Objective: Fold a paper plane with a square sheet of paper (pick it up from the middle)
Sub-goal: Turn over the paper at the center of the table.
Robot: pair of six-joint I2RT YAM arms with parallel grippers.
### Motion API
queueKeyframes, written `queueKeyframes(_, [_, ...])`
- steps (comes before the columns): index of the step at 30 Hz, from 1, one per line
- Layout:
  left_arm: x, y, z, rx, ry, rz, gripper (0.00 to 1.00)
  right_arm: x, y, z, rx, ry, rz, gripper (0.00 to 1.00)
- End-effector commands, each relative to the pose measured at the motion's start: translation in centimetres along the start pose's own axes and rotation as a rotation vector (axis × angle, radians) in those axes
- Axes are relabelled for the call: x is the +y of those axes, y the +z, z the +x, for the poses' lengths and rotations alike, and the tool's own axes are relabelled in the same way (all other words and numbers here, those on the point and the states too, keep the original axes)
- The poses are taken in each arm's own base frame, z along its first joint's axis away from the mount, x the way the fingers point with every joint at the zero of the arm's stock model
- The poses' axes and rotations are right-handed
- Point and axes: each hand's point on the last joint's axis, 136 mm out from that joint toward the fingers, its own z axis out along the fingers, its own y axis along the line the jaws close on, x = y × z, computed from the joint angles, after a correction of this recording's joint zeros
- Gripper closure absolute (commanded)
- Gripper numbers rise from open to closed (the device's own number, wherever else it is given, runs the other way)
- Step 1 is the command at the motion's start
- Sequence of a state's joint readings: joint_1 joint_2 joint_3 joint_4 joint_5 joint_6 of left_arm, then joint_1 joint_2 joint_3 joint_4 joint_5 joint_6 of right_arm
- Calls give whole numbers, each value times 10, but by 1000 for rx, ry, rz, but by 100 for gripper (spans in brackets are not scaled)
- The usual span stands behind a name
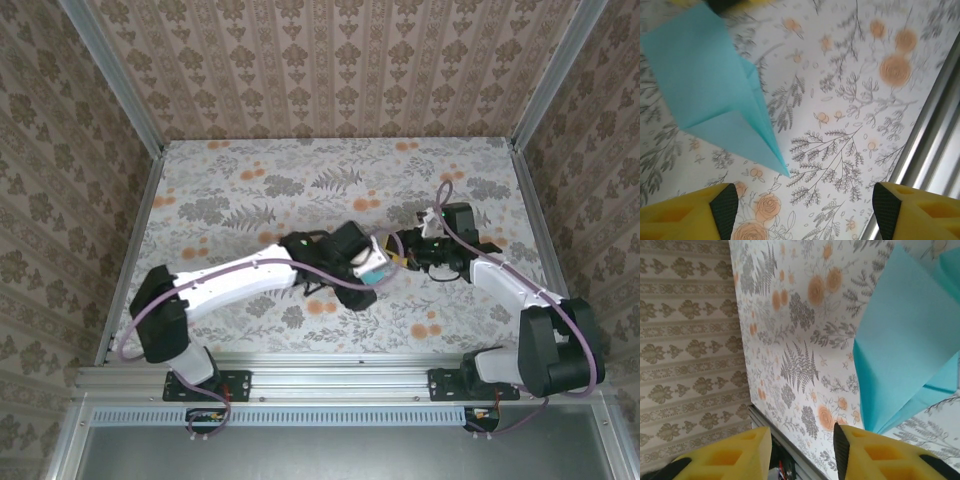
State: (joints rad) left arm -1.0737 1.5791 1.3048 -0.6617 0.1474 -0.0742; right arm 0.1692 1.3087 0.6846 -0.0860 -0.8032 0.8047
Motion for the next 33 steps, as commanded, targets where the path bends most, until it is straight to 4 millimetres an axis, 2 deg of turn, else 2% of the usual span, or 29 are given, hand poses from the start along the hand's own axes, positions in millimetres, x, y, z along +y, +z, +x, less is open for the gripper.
queueKeyframes(1, [10,-12,10,-32,-213,108,27,0,13,8,-8,-1,43,66])
queueKeyframes(4, [40,-21,12,-101,-363,101,28,5,29,17,15,-19,58,72])
queueKeyframes(8, [71,-19,27,-153,-527,95,30,4,50,31,57,-41,102,78])
queueKeyframes(11, [88,-11,36,-174,-618,108,31,-8,66,42,99,-49,159,81])
queueKeyframes(14, [98,-3,42,-189,-670,117,31,-22,73,48,125,-77,241,81])
queueKeyframes(22, [103,18,50,-154,-705,140,31,-61,76,50,130,-80,376,85])
queueKeyframes(33, [104,31,49,-135,-727,165,32,-88,75,54,134,-57,417,91])
